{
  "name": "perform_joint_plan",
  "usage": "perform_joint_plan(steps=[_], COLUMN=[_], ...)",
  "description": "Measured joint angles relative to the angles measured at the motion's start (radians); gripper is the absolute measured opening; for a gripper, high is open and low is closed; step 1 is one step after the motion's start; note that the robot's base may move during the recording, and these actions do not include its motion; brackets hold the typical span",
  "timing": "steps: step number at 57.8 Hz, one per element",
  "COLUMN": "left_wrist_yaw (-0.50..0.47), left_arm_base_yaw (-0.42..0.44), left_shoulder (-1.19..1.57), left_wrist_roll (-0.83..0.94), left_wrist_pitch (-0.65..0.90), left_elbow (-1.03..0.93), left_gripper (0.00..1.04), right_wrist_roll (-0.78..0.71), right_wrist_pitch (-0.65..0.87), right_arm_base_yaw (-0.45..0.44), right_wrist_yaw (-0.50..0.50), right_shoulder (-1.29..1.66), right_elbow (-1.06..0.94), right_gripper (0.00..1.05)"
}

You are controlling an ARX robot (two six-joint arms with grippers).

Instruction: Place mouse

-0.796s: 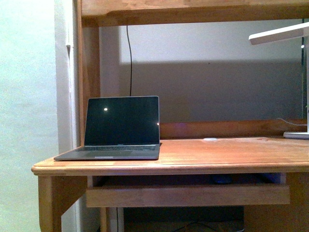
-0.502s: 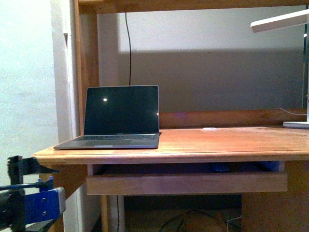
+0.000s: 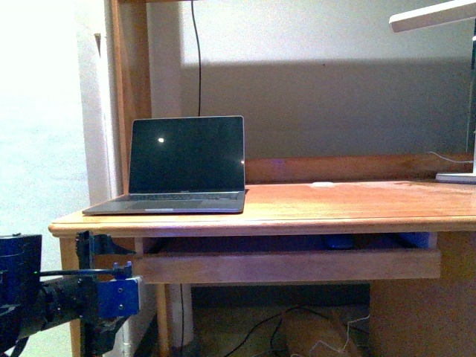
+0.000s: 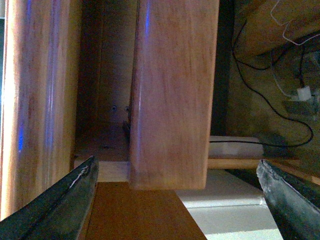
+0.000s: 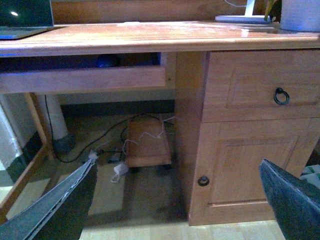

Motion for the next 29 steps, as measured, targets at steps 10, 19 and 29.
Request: perform_joint_plan(steps=[10, 19, 29], left_wrist_yaw=[-0.002, -0.002, 0.006], left_arm_base_yaw=[-0.013, -0.022, -0.031], left_shoulder=[0.055, 0.105, 0.161], left_wrist_roll=[0.005, 0.008, 0.032], left_wrist_pitch=[-0.039, -0.105, -0.167], left_elbow=[0.108, 0.196, 0.278], left_gripper=[0.97, 0.97, 0.97], right_wrist_roll=[0.0, 0.0, 0.0], right_wrist_pitch=[0.0, 0.0, 0.0], right_arm_base_yaw=[0.0, 0.0, 0.0], right_wrist_yaw=[0.0, 0.0, 0.0], right_shoulder=[0.0, 0.0, 0.0], right_elbow=[0.0, 0.0, 0.0], right_gripper=[0.97, 0.97, 0.97])
